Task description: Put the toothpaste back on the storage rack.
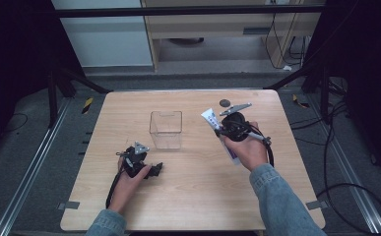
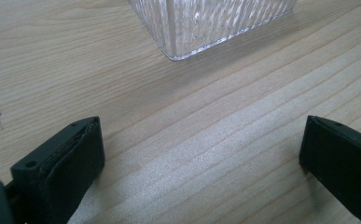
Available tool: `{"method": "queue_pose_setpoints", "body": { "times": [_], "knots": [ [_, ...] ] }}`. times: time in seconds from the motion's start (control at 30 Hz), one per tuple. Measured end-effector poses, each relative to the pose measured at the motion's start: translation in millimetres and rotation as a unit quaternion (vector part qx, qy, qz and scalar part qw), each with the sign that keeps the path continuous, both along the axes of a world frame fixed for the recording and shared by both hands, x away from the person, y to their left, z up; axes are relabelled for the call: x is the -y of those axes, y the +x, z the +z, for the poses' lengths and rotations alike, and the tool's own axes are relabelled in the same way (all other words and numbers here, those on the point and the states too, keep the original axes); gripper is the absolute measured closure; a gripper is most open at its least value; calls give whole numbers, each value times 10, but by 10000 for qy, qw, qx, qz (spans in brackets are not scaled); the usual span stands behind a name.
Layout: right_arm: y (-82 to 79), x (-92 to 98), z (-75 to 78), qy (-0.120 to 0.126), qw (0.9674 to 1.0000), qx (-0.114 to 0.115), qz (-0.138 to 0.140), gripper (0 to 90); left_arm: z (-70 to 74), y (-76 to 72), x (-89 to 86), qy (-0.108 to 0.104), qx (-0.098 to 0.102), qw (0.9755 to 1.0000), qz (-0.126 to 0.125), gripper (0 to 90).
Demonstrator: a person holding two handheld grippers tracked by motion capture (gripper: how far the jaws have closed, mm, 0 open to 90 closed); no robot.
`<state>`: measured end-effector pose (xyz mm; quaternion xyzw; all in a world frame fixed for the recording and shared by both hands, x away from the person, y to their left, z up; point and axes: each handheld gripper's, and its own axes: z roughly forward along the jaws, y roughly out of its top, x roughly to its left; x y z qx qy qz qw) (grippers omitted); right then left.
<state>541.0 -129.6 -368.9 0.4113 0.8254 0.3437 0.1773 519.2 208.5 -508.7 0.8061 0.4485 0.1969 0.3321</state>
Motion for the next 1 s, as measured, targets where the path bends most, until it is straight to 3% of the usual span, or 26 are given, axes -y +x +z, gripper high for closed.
{"method": "queue_pose_setpoints", "body": {
  "times": [1.0],
  "knots": [
    [51,-226,173,586,9971,486,-6,772,-1,-1,1,-9,5,10000,5,0]
  ]
}}
